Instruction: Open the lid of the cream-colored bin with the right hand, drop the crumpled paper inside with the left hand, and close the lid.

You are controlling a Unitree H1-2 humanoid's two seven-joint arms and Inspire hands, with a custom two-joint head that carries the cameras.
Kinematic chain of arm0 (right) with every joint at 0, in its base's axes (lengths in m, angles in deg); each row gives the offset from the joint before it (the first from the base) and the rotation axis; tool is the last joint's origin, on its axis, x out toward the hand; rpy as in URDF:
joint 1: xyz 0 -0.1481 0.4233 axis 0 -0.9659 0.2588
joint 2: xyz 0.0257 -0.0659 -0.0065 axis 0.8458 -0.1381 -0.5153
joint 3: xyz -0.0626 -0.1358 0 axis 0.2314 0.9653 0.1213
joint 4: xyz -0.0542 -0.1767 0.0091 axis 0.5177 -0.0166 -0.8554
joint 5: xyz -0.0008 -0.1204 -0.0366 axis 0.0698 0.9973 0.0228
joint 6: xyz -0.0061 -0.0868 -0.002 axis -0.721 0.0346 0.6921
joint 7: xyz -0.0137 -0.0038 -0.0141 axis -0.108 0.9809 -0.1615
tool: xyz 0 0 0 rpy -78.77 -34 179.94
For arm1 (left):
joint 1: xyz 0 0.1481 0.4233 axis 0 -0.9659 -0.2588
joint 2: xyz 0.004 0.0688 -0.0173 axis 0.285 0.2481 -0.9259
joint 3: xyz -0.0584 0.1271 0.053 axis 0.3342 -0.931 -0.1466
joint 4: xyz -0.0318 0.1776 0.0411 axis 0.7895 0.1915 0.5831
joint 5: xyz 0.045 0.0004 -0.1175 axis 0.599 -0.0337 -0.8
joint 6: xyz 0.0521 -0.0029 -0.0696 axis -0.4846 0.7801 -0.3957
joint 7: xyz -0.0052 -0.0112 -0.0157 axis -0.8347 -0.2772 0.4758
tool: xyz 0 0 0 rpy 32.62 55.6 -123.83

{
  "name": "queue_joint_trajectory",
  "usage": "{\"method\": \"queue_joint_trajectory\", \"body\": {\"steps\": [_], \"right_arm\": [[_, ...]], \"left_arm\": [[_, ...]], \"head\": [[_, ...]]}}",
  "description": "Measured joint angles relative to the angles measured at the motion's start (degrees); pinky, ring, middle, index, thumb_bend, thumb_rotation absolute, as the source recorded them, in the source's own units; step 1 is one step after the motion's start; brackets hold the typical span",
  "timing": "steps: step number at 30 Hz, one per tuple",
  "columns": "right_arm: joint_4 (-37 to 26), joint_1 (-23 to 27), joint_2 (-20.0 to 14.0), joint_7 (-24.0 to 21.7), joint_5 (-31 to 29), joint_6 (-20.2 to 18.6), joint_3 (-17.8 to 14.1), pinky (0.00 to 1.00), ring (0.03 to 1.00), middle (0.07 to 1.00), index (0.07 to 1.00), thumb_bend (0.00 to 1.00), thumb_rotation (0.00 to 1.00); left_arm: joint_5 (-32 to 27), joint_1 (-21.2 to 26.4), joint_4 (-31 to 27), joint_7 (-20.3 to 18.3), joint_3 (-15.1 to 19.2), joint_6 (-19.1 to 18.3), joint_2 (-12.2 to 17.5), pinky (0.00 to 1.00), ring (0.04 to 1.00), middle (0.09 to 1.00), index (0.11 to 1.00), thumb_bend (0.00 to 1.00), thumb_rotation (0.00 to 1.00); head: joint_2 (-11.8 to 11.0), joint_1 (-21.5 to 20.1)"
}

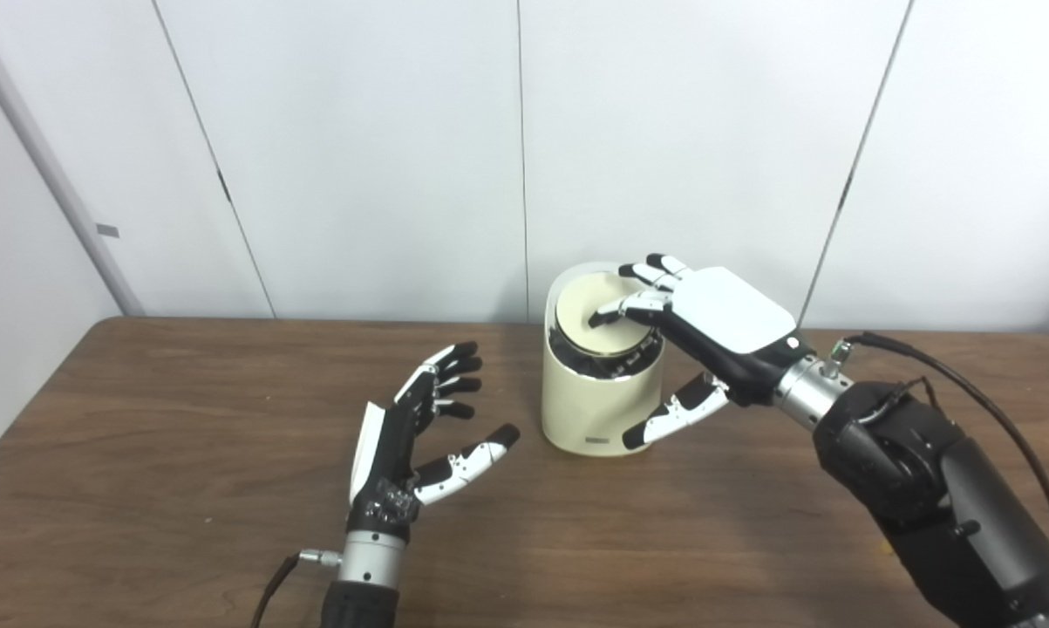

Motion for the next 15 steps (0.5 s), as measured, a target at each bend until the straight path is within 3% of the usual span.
{"method": "queue_joint_trajectory", "body": {"steps": [10, 15], "right_arm": [[-0.02, -0.33, -0.02, 0.10, 0.32, 0.29, 0.11, 1.00, 0.943, 0.758, 0.760, 0.82, 0.52], [-0.03, -0.88, -0.01, 0.80, 0.65, 0.57, 0.21, 1.00, 0.939, 0.754, 0.753, 0.83, 0.48]], "left_arm": [[0.37, -0.03, -1.52, -0.02, -0.03, -0.57, -0.06, 0.62, 0.734, 0.792, 0.823, 0.69, 0.20], [0.38, -0.07, -1.52, -0.02, -0.03, -1.06, -0.26, 0.62, 0.732, 0.793, 0.822, 0.70, 0.19]], "head": [[0.53, 0.09], [0.79, 0.00]]}}
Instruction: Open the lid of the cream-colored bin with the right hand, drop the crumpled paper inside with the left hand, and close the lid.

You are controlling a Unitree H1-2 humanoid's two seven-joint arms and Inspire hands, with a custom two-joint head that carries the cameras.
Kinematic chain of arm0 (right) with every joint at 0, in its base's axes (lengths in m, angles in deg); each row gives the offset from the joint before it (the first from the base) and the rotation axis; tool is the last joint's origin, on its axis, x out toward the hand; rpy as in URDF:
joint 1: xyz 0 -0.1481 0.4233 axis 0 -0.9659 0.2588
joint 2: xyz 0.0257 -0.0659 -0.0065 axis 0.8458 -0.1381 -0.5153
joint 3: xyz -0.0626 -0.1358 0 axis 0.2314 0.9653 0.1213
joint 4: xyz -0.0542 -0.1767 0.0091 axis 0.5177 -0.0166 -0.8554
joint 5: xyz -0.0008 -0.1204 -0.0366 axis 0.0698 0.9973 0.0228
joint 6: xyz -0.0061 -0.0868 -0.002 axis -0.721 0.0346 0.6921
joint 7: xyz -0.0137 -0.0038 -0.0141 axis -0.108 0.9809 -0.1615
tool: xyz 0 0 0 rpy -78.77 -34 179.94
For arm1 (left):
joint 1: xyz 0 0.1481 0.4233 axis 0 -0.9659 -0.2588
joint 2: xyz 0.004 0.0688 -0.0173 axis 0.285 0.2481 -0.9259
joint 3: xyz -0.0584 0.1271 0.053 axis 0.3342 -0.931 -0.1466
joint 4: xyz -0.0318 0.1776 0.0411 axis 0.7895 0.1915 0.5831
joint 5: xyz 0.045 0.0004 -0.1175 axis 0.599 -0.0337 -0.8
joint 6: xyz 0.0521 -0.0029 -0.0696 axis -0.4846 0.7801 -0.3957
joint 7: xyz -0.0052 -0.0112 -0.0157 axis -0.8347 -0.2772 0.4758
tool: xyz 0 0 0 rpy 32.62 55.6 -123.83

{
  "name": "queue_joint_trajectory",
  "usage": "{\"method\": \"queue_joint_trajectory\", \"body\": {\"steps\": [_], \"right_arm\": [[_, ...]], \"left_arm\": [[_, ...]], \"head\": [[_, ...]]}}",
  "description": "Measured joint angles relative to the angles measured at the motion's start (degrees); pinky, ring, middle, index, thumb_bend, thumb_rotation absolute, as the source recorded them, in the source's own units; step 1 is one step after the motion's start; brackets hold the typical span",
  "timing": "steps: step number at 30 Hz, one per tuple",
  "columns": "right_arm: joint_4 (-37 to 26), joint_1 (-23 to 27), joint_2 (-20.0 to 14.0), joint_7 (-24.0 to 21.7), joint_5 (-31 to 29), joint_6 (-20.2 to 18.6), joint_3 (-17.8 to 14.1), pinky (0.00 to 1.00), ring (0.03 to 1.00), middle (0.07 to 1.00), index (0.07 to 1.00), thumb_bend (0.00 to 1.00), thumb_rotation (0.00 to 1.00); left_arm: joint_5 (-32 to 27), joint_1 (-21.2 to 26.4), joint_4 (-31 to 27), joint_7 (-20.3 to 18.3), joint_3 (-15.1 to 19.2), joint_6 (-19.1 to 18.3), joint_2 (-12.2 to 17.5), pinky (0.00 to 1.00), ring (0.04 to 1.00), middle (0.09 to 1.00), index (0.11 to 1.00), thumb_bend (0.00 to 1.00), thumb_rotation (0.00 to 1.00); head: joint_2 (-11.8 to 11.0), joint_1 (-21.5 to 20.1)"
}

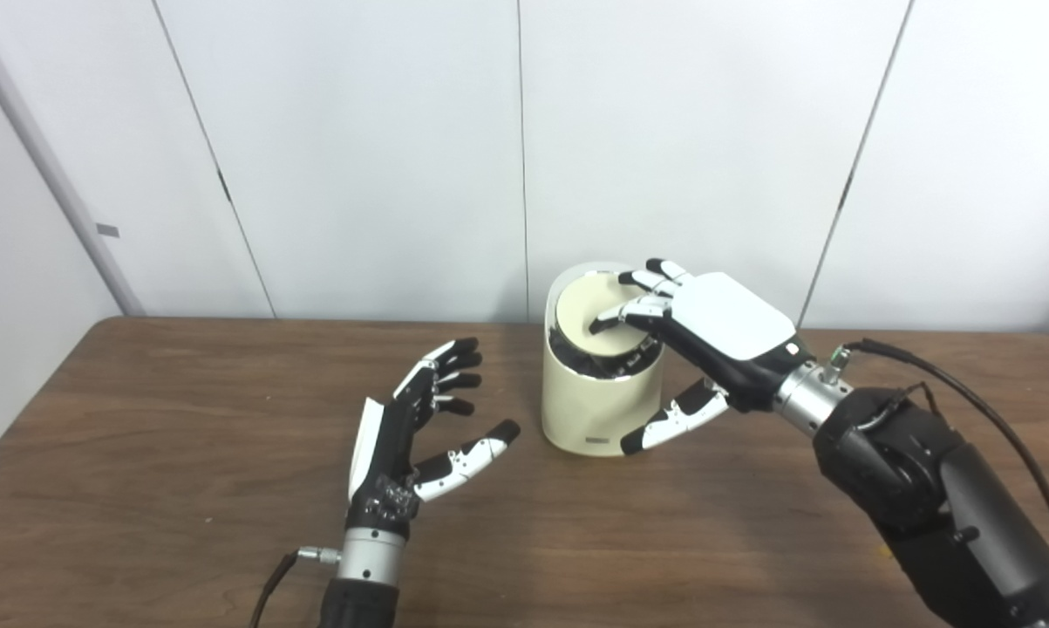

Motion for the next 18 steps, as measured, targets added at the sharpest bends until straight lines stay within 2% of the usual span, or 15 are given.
{"method": "queue_joint_trajectory", "body": {"steps": [4, 9, 18], "right_arm": [[0.10, -0.18, -0.06, 0.50, -0.01, 0.50, 0.27, 1.00, 0.929, 0.742, 0.743, 0.82, 0.47], [0.77, -0.14, -0.19, 1.20, 0.03, 0.77, 0.89, 1.00, 0.923, 0.737, 0.739, 0.81, 0.50], [0.20, 0.63, -0.75, -0.25, 0.99, 0.40, 2.11, 1.00, 0.908, 0.728, 0.733, 0.83, 0.53]], "left_arm": [[-0.09, -0.06, -0.03, -0.03, 0.01, -0.09, -0.22, 0.61, 0.731, 0.797, 0.823, 0.69, 0.18], [-0.06, -0.14, -0.33, -0.10, -0.04, -0.77, -0.41, 0.63, 0.735, 0.798, 0.825, 0.70, 0.20], [-0.08, -0.81, -1.44, -0.26, -0.05, -1.08, -0.45, 0.62, 0.734, 0.794, 0.823, 0.70, 0.20]], "head": [[0.00, 0.00], [0.62, 0.26], [1.05, 0.35]]}}
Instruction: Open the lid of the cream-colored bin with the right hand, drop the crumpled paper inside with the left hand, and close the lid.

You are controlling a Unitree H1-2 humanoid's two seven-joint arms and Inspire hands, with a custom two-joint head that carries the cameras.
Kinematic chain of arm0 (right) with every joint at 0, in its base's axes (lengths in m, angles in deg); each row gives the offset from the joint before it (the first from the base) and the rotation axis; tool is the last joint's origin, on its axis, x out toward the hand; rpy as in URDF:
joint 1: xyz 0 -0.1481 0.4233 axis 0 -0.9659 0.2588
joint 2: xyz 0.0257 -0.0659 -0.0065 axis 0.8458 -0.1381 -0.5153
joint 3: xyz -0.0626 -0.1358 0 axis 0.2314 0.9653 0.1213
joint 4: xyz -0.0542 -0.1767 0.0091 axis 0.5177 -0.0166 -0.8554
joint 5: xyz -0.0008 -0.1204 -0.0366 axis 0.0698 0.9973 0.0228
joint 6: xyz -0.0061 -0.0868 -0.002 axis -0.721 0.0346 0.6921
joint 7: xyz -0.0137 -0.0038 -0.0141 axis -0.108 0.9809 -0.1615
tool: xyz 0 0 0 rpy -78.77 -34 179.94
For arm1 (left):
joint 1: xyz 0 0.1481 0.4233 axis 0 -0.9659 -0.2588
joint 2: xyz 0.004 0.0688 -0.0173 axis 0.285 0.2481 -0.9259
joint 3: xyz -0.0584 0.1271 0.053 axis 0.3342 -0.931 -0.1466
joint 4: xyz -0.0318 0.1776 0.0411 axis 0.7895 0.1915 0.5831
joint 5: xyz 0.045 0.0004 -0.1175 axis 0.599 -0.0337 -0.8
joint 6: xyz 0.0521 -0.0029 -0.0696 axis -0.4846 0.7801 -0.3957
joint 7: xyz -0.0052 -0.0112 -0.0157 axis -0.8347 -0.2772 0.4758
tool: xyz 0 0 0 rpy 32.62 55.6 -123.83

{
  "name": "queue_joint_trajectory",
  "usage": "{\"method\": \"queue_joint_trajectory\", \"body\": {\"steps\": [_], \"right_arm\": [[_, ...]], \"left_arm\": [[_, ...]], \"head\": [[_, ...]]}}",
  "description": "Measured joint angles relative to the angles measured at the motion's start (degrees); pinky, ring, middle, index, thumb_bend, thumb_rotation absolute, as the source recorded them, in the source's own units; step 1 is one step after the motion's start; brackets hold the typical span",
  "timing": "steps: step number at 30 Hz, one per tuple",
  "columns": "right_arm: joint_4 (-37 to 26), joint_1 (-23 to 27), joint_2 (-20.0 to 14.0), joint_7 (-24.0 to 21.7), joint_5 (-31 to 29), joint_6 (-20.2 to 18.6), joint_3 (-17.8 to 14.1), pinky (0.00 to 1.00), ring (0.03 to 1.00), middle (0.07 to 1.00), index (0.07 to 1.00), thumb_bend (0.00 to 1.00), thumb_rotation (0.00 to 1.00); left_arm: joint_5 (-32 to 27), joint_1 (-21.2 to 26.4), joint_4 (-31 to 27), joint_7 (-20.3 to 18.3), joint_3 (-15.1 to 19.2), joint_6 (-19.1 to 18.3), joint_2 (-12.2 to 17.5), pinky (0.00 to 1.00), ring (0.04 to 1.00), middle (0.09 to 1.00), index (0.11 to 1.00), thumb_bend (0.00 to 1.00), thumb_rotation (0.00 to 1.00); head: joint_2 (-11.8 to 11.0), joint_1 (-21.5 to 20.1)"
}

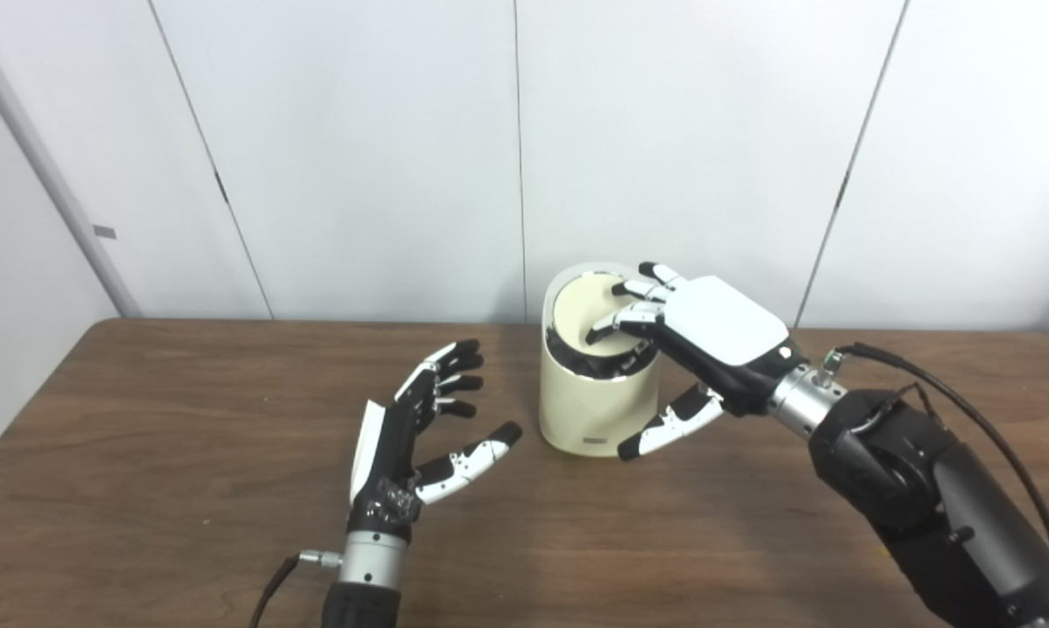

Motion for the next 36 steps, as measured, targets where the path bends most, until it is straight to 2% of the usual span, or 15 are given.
{"method": "queue_joint_trajectory", "body": {"steps": [8, 14, 20, 27, 31, 36], "right_arm": [[-0.58, 0.06, -0.13, -0.81, 0.24, -0.20, 0.20, 0.99, 0.906, 0.730, 0.738, 0.84, 0.53], [-0.96, 0.06, -0.18, -1.65, 0.24, -0.73, 0.28, 1.00, 0.926, 0.742, 0.751, 0.82, 0.56], [-1.81, 0.00, -0.16, -2.52, -0.45, -1.85, -0.34, 1.00, 0.952, 0.769, 0.772, 0.79, 0.54], [-2.67, -0.77, 0.23, -2.79, -0.96, -2.39, -2.51, 1.00, 0.954, 0.797, 0.813, 0.76, 0.56], [-3.72, -0.80, 0.25, -1.89, 1.55, -2.61, -3.46, 1.00, 0.951, 0.802, 0.816, 0.77, 0.53], [-4.90, -2.35, 1.27, -1.92, 1.02, -3.79, -4.76, 1.00, 0.944, 0.816, 0.837, 0.78, 0.53]], "left_arm": [[0.04, -0.15, -0.24, -0.11, -0.01, -0.20, 0.01, 0.63, 0.732, 0.791, 0.821, 0.69, 0.19], [0.04, -0.14, -0.35, -0.19, 0.00, -0.20, 0.05, 0.62, 0.731, 0.789, 0.820, 0.69, 0.20], [-0.51, -0.13, -0.35, -0.45, 0.05, -0.19, 0.12, 0.64, 0.739, 0.795, 0.823, 0.69, 0.19], [-0.70, -0.09, -0.35, -0.50, 0.08, -0.19, 0.21, 0.64, 0.743, 0.793, 0.822, 0.70, 0.20], [-0.69, -0.07, -0.35, -0.51, 0.06, -0.19, 0.21, 0.64, 0.742, 0.792, 0.822, 0.70, 0.19], [-0.43, -0.02, -0.34, -0.48, 0.01, -0.19, 0.19, 0.64, 0.742, 0.791, 0.822, 0.70, 0.20]], "head": [[0.26, 0.00], [0.26, 0.00], [0.26, -0.09], [0.18, -0.18], [0.09, -0.26], [0.09, -0.35]]}}
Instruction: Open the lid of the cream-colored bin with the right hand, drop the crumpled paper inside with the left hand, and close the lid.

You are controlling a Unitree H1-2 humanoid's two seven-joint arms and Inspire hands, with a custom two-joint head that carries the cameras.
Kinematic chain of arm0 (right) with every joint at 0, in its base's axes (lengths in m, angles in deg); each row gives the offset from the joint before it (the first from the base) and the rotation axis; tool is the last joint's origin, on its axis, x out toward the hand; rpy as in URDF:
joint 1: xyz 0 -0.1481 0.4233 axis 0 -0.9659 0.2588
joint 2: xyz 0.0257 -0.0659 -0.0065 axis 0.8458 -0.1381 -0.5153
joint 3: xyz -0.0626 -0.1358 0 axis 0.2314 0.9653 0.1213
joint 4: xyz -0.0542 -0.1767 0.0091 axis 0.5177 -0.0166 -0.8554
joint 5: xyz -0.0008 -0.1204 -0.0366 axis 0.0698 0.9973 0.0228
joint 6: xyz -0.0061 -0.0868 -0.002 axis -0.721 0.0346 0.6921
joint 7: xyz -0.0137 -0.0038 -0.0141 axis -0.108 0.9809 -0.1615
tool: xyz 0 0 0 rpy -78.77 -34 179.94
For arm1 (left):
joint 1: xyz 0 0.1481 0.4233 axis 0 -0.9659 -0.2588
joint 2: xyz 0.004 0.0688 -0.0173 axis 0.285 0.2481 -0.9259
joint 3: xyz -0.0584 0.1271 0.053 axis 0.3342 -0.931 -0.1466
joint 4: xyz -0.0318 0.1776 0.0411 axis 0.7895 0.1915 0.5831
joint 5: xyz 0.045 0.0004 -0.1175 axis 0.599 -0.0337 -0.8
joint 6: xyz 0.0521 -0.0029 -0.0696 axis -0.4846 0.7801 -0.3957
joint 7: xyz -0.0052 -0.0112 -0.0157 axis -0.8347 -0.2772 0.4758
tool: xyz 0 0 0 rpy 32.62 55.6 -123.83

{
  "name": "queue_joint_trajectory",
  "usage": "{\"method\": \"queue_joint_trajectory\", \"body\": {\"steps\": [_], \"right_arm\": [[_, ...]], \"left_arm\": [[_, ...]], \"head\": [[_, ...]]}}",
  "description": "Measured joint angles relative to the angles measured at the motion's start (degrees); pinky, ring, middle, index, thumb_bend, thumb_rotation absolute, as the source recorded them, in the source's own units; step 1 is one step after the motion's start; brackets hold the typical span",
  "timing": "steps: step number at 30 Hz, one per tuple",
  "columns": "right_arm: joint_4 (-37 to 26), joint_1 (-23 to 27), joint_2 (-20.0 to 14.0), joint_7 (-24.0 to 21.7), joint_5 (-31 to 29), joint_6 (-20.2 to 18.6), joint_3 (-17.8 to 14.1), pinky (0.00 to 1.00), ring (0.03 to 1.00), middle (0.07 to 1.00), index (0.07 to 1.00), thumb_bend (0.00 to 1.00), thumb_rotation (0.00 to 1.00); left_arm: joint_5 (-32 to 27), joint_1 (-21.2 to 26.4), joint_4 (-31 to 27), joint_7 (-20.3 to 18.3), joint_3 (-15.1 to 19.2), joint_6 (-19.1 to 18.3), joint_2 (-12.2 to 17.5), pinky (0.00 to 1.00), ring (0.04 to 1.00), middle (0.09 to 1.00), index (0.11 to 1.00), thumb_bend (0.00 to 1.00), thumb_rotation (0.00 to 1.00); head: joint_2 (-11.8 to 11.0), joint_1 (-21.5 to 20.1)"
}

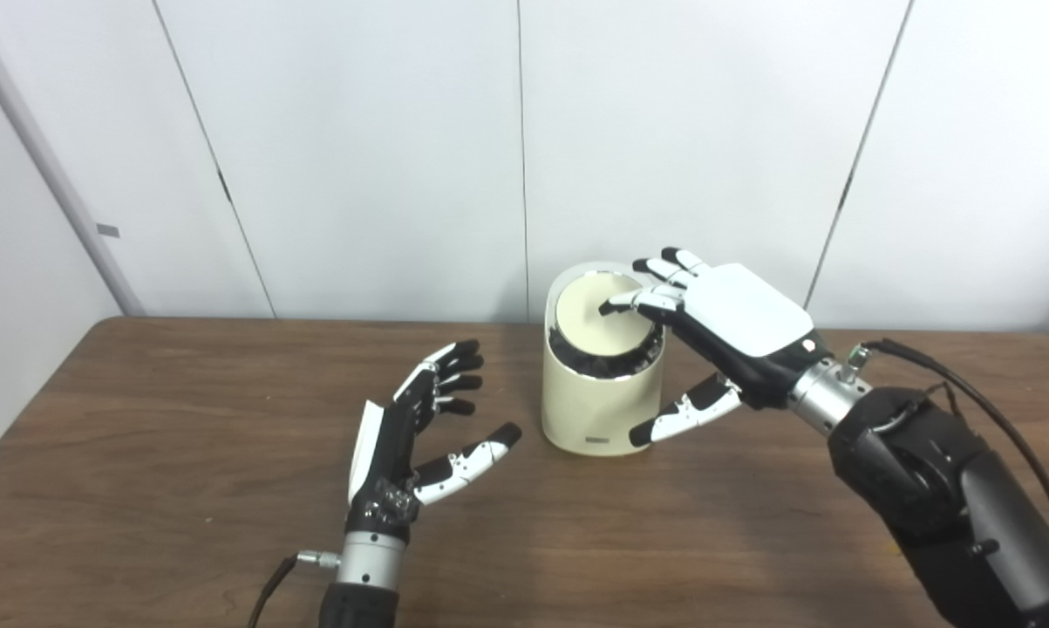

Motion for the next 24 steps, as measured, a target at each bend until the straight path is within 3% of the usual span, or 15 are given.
{"method": "queue_joint_trajectory", "body": {"steps": [6, 10, 13, 19, 24], "right_arm": [[-1.41, -4.11, 2.56, 0.01, -3.94, -3.90, -3.74, 0.93, 0.952, 0.876, 0.884, 0.82, 0.47], [-1.55, -6.83, 3.90, 2.32, -10.75, -4.07, -7.65, 0.78, 0.896, 0.916, 0.917, 0.83, 0.40], [-1.72, -10.18, 5.38, 3.85, -15.40, -5.20, -10.35, 0.73, 0.884, 0.931, 0.929, 0.84, 0.40], [-0.84, -14.78, 6.63, 7.20, -18.04, -5.18, -11.78, 0.78, 0.893, 0.934, 0.935, 0.85, 0.47], [1.88, -16.54, 6.93, 10.44, -19.37, -4.98, -12.31, 0.80, 0.901, 0.939, 0.936, 0.84, 0.42]], "left_arm": [[0.02, 0.01, 0.00, -0.01, 0.02, 0.00, 0.02, 0.64, 0.743, 0.793, 0.823, 0.71, 0.20], [-0.24, 0.08, 0.01, -0.04, 0.03, 0.06, 0.02, 0.65, 0.738, 0.789, 0.822, 0.71, 0.19], [-0.34, 0.17, 0.00, -0.03, 0.13, 0.06, 0.11, 0.65, 0.743, 0.795, 0.823, 0.71, 0.19], [-1.16, 0.85, 0.18, -0.44, 0.31, 0.18, 0.51, 0.64, 0.738, 0.791, 0.824, 0.70, 0.18], [-1.63, 1.29, 0.43, -0.85, 0.34, 0.28, 0.58, 0.64, 0.735, 0.789, 0.823, 0.70, 0.19]], "head": [[0.18, -0.18], [0.00, -0.35], [0.00, -0.35], [-0.18, -1.49], [-0.35, -1.67]]}}
